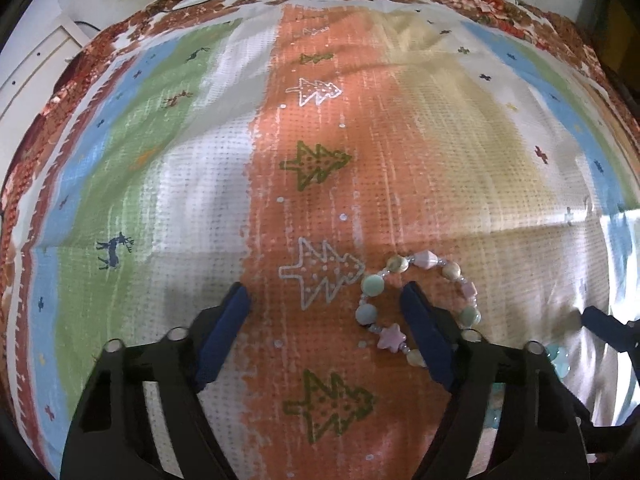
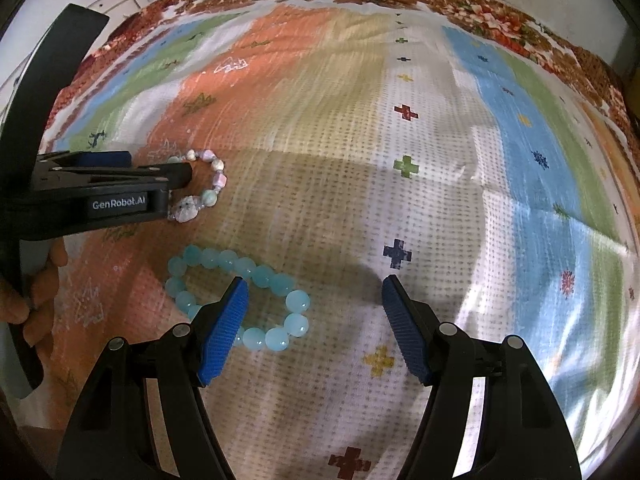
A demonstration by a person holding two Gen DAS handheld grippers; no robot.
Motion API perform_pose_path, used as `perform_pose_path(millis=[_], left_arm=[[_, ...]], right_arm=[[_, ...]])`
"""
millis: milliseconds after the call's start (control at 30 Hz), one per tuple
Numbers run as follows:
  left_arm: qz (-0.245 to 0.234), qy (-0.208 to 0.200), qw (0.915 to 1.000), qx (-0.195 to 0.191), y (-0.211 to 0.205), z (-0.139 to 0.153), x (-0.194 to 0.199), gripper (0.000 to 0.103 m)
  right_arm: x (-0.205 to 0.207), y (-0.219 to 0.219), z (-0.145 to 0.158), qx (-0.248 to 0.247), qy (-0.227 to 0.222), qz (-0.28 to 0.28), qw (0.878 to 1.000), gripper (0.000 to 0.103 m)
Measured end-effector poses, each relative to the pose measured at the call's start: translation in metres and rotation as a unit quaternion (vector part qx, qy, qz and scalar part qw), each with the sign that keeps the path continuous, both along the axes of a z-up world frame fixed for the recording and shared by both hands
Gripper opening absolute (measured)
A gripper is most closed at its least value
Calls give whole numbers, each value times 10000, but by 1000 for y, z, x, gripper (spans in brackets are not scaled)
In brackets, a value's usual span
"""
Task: Organize jewelry
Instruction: 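Close left tool on white pearl bracelet while right tool grips light blue bracelet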
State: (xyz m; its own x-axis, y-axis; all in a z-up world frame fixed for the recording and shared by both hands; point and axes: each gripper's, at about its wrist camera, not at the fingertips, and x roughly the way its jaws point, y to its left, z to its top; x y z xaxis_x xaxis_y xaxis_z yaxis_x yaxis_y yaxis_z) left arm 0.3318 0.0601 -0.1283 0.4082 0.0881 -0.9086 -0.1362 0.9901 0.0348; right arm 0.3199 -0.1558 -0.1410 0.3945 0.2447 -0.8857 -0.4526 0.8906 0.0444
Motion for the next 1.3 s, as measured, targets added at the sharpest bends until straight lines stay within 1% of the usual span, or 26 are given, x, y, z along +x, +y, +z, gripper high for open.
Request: perform_pose_path(millis=[33,100,167,200,233,267,300,333,367,467,767,900,1100,1300], left_arm=[[4,0,10000,-2,0,0,0,65],[-36,27,10000,-48,1,0,0,60],[-93,37,9999,-57,-1,-1,0,54],[-128,34,9999,-56,-1,-1,-1,48],[-147,35,9999,-55,-2,-1,-1,40],[-175,47,9998,-47,-4,-1,-2,34],[-201,61,9998,-39,-5,-1,-2,23],[-233,77,9997,-27,-7,-1,-2,13],[-266,95,9996,-10,-8,-1,-2,10],[-316,98,9994,45,-9,-1,-4,10],[-243,135,9994,-229,-2,6,-8,10],[-255,44,9992,-309,-3,17,-14,10],[-286,-91,9985,-448,-8,35,-26,10],[-313,-211,9977,-560,-11,48,-37,10]], right_arm=[[0,0,0,-55,-27,6,10000,65],[0,-1,0,-120,-62,-26,9999,59],[0,-2,0,-173,-85,-55,9998,49],[0,-3,0,-186,-95,-67,9998,46],[0,-4,-1,-216,-105,-78,9997,40],[-1,-4,0,-237,-119,-67,9996,33],[-1,-4,0,-229,-114,-65,9997,26],[-1,-4,-1,-211,-97,-51,9997,21],[-1,-4,-1,-188,-73,-10,9998,15],[-3,-2,-1,-203,-87,64,9997,12],[-7,-4,4,-61,-52,55,10000,12],[-11,-4,8,-23,-93,69,9999,12],[-19,-3,22,80,-212,127,9997,12],[-29,-5,42,285,-326,144,9990,12]])
